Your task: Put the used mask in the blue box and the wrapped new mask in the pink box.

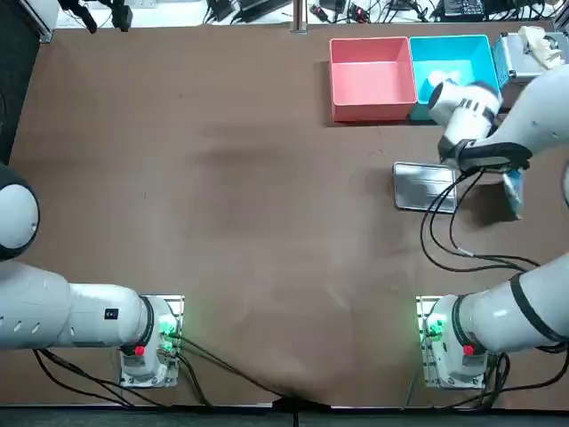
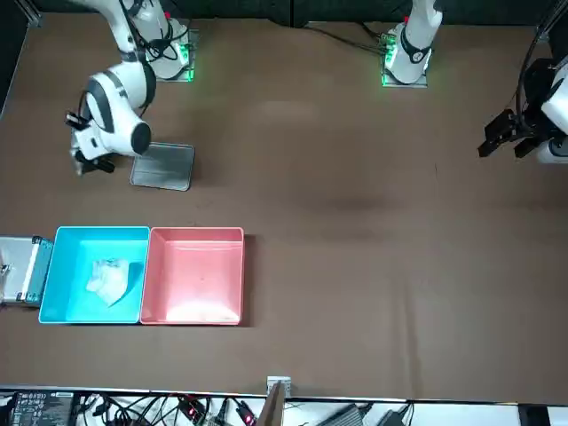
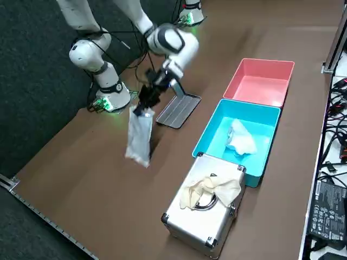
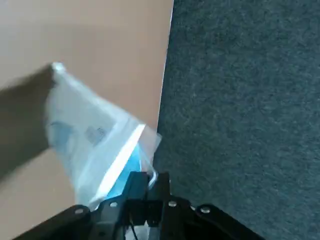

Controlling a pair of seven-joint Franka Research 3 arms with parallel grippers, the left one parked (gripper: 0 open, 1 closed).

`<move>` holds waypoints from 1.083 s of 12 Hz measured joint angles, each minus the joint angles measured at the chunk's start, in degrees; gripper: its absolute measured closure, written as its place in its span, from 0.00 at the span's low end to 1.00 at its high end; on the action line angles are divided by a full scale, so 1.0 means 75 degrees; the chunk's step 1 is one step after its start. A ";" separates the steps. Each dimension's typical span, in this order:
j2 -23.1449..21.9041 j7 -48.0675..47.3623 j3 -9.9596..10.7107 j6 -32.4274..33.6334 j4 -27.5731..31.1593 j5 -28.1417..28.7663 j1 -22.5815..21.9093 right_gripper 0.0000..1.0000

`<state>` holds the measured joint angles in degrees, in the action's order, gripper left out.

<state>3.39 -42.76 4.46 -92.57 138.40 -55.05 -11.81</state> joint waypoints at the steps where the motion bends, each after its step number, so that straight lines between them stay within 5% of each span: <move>1: -0.0423 0.0505 -0.0004 0.0263 -0.0177 0.0262 -0.0080 0.99; 6: -0.1342 0.2542 -0.0067 0.1730 -0.2124 0.1163 -0.1004 0.99; 9: -0.1036 0.3158 -0.0089 0.2082 -0.3906 0.1844 -0.1384 0.99; 13: 0.0127 0.3004 -0.0092 0.2120 -0.6066 0.2847 -0.1649 0.99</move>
<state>4.34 -20.23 3.77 -76.67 92.90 -33.70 -24.18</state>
